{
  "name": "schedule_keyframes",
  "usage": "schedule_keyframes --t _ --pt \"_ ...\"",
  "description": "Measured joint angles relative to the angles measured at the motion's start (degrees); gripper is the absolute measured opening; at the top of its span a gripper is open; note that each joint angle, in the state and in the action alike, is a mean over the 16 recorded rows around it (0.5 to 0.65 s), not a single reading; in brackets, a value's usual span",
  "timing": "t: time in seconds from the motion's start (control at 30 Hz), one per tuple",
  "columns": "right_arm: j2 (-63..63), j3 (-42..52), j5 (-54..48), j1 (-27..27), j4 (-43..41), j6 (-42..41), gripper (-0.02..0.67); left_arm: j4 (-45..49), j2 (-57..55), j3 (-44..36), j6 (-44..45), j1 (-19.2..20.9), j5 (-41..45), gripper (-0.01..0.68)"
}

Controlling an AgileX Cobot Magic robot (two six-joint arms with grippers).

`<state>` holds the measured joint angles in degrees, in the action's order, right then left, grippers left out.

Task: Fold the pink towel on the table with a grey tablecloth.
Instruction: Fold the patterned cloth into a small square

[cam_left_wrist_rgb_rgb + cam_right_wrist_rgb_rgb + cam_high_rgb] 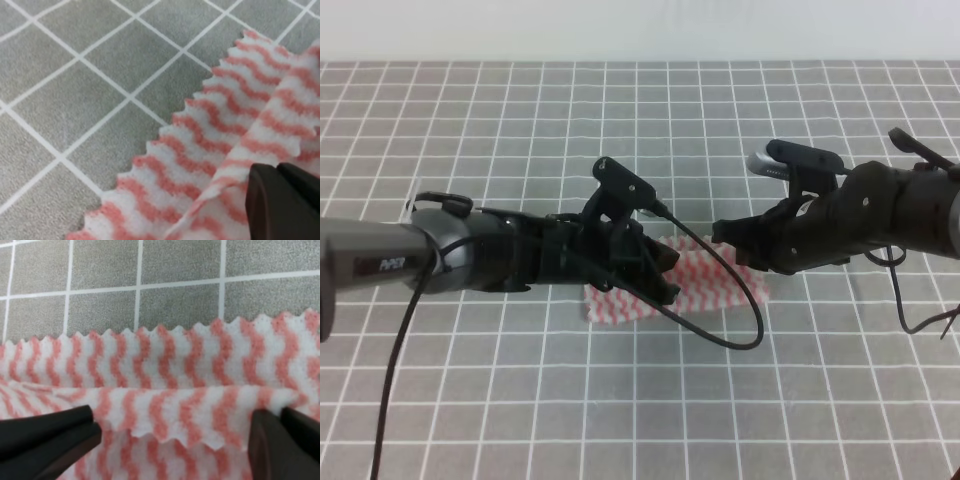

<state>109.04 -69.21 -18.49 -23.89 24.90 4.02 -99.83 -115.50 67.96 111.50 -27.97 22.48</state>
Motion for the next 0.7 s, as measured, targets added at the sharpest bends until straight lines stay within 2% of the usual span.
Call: schedule_keyframes --t 0.7 --pt "-0.1 0.0 0.2 0.0 1.0 0.0 -0.015 3.0 1.0 0.3 -4.8 -1.0 7.5 -0.001"
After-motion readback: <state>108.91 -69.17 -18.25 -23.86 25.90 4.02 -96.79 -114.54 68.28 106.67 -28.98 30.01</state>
